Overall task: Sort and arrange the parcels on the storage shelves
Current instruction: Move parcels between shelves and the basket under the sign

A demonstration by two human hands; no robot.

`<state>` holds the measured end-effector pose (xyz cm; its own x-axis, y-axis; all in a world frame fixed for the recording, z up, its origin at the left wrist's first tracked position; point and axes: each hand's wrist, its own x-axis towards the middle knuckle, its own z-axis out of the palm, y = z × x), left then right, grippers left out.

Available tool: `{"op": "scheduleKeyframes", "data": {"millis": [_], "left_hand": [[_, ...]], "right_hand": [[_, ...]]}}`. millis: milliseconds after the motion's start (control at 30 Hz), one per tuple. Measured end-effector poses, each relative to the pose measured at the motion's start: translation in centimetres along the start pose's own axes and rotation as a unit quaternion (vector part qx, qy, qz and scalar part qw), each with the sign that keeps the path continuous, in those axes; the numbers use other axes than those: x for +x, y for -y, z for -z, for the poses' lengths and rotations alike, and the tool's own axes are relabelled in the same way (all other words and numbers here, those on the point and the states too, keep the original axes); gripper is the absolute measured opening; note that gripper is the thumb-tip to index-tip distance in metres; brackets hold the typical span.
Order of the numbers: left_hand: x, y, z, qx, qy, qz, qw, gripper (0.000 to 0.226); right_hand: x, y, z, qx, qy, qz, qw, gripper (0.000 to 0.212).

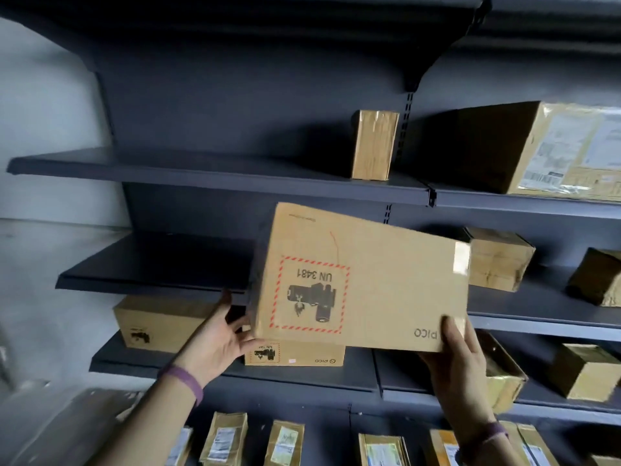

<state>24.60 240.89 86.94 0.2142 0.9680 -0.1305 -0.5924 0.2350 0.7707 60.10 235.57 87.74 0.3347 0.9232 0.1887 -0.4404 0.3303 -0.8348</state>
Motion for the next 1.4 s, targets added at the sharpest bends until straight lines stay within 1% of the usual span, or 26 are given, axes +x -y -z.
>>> {"op": "scheduleKeyframes", "data": {"millis": [100,200,267,333,367,400,467,500,600,700,733,800,867,933,1033,1133,1267,1300,1400], "left_hand": [[0.5,0.4,-0.5,-0.072,0.031,0.016,0.997,0.054],[-0.2,0.7,-0.5,-0.133,0.046,0.009,0.990,0.056],[-0.8,0.8,-0.9,-0.145,0.050,-0.010,0.988,0.053],[-1.4,1.3,-1.4,-0.133,0.042,-0.043,0.989,0.051],[-1.6,1.8,-1.8,-0.133,0.041,-0.062,0.988,0.049],[-1.8,2.2,-2.2,-0.135,0.042,-0.079,0.987,0.048],[-2.3,2.7,-3.5,-0.137,0.037,-0.092,0.986,0.049],[-2.5,2.8,-4.1,-0.134,0.031,-0.093,0.986,0.049],[-2.8,2.7,-6.1,-0.101,0.010,-0.115,0.988,0.053],[-3.1,2.4,-7.2,-0.102,-0.004,-0.146,0.984,0.059],[-3.2,2.3,-7.5,-0.102,-0.008,-0.156,0.983,0.060],[-3.4,2.1,-8.1,-0.093,-0.013,-0.168,0.981,0.065],[-3.5,2.1,-8.4,-0.089,-0.019,-0.171,0.981,0.069],[-3.7,2.3,-8.7,-0.102,-0.020,-0.169,0.980,0.069],[-4.0,3.1,-10.0,-0.110,0.002,-0.153,0.982,0.066],[-3.7,4.5,-12.1,-0.113,0.033,-0.132,0.984,0.064],[-3.0,7.5,-15.5,-0.111,0.087,-0.098,0.985,0.060],[-2.7,8.4,-16.4,-0.108,0.099,-0.091,0.985,0.056],[-1.9,11.4,-19.4,-0.097,0.141,-0.060,0.983,0.044]], "right_hand": [[0.0,-1.6,0.7,0.011,0.029,-0.031,0.999,0.041],[0.0,-2.7,1.4,0.017,0.041,-0.069,0.997,0.036],[0.5,-2.9,1.6,-0.023,0.032,-0.092,0.995,0.030],[1.1,-2.6,1.1,-0.089,0.022,-0.083,0.992,0.028],[1.4,-2.4,0.4,-0.129,0.025,-0.068,0.989,0.030],[1.6,-2.2,-0.4,-0.170,0.034,-0.052,0.984,0.037],[1.5,-1.4,-2.3,-0.230,0.058,-0.021,0.971,0.058],[1.3,-1.0,-3.3,-0.239,0.070,-0.008,0.969,0.064],[0.4,0.2,-5.4,-0.196,0.130,0.007,0.972,0.066],[-0.9,1.0,-6.1,-0.140,0.177,0.011,0.974,0.076],[-1.2,1.2,-6.2,-0.133,0.183,0.014,0.974,0.076],[-1.6,1.5,-6.7,-0.147,0.190,0.036,0.970,0.065],[-1.9,1.7,-7.1,-0.148,0.173,0.050,0.972,0.055],[-2.1,2.1,-6.9,-0.140,0.157,0.051,0.976,0.053],[-2.5,3.0,-5.4,-0.154,0.131,0.052,0.978,0.056],[-3.2,4.5,-2.9,-0.173,0.078,0.063,0.980,0.057],[-4.2,7.0,1.3,-0.198,-0.001,0.084,0.976,0.068],[-4.5,7.7,2.4,-0.200,-0.014,0.092,0.975,0.064],[-5.6,10.1,5.7,-0.211,-0.048,0.115,0.969,0.041]]}}
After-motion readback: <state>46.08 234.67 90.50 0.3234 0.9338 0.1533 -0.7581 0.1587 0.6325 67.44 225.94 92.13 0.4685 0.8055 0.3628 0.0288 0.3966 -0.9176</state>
